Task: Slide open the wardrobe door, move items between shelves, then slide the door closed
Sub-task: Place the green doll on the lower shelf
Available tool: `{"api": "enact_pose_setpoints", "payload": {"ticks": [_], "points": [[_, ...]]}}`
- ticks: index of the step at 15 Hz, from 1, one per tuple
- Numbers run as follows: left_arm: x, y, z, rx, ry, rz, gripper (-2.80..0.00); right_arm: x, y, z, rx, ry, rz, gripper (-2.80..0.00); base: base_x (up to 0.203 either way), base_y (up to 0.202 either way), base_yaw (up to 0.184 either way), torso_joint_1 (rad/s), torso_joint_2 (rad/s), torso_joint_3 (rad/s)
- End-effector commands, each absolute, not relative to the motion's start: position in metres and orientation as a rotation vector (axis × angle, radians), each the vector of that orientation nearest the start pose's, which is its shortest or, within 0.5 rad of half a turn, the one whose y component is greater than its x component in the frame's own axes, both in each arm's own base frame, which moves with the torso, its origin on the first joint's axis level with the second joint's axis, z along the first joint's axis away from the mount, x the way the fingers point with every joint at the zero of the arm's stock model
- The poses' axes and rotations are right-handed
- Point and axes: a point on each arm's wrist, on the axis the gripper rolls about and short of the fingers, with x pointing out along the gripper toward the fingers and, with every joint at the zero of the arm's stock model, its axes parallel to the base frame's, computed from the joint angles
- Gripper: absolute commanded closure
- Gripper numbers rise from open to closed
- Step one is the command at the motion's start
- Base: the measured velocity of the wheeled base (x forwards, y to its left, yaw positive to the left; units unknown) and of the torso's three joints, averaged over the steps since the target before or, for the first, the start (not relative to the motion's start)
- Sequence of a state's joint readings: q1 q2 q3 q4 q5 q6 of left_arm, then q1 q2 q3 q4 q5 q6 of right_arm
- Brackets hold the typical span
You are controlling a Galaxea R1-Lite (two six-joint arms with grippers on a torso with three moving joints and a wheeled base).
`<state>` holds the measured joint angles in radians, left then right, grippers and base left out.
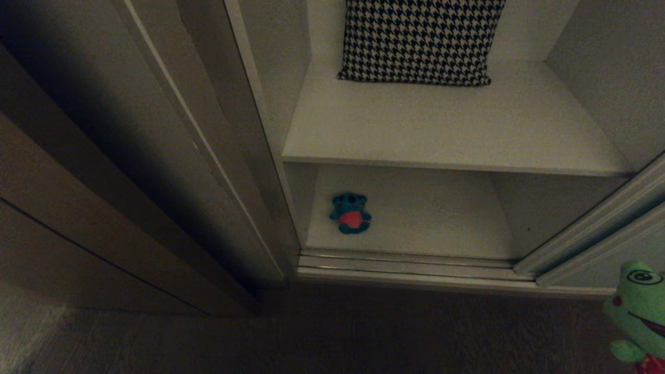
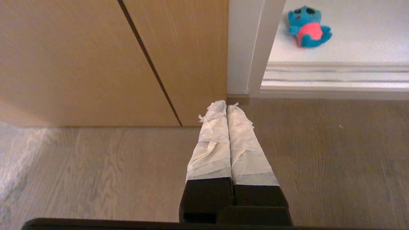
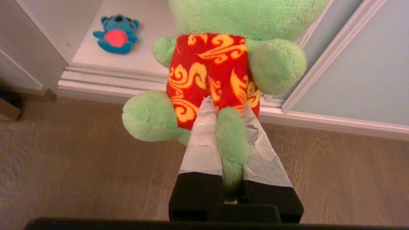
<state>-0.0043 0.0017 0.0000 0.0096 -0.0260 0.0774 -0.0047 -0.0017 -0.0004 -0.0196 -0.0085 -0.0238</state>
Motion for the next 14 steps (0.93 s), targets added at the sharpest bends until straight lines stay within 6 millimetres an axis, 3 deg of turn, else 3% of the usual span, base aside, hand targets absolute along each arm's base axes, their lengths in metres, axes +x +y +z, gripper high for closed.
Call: {"api": "enact_pose_setpoints", "payload": {"ticks": [1,14], "points": [[-0.0226,-0.0005,0.0746,0.078,0.011,-0.03,0.0,-0.0233,-0.0001,0.0776,-0.027,-0.015,-0.013,0.0,0.0,0.0,0.0,0.002,0.0,-0.145],[-0.0226,-0.0005,0.0746,0.077,0.011,-0.031,0.0,-0.0231,-0.0001,0.0778,-0.028,-0.021,-0.014,0.0,0.0,0.0,0.0,0.002,0.0,-0.193]]}}
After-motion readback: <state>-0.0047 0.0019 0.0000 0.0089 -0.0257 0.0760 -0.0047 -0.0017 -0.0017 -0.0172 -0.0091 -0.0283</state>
